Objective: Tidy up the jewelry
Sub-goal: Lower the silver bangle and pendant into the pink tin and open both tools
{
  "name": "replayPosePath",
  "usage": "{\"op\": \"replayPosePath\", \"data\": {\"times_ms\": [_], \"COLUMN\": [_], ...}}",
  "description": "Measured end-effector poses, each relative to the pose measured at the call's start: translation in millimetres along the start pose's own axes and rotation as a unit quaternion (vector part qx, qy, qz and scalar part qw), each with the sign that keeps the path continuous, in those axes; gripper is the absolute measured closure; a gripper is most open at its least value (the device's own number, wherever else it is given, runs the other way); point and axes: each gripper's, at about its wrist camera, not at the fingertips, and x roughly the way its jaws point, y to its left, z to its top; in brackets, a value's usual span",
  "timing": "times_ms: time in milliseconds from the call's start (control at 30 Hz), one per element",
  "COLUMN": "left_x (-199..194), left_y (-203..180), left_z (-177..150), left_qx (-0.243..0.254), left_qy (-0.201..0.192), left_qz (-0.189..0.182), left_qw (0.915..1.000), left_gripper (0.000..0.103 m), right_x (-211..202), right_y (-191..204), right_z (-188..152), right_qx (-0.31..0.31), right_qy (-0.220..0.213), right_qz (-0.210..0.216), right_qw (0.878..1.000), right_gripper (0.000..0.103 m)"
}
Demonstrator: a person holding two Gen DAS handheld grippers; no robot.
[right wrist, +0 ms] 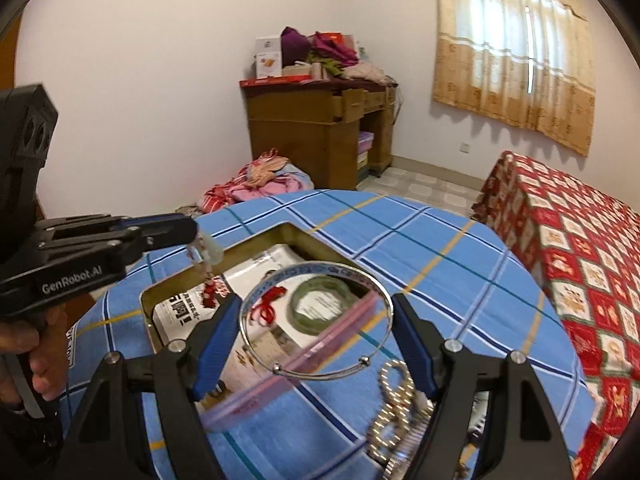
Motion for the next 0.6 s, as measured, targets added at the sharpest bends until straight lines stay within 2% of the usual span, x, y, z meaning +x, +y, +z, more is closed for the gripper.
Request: {"op": "replayPosePath", "data": {"times_ms": [333, 600], "left_x": [21.1, 31.2], "left_y": [12.3, 18.9], "left_z": [-0.3, -6.6], "left_qx": [0.004, 0.0], "left_qy": [0.014, 0.026], "left_qz": [0.013, 0.019], "left_qw": [0.9998, 0.9995], "left_gripper": [0.095, 0.095], "right_x": [41.0, 52.9], "right_y": [21.1, 27.1], "right_z": [-1.4, -13.1], "right_qx": [-0.028, -0.039], "right_qy": [0.034, 0.056], "right_qz": [0.017, 0.022], "right_qw": [0.999, 0.997], "right_gripper": [0.026, 0.026]}}
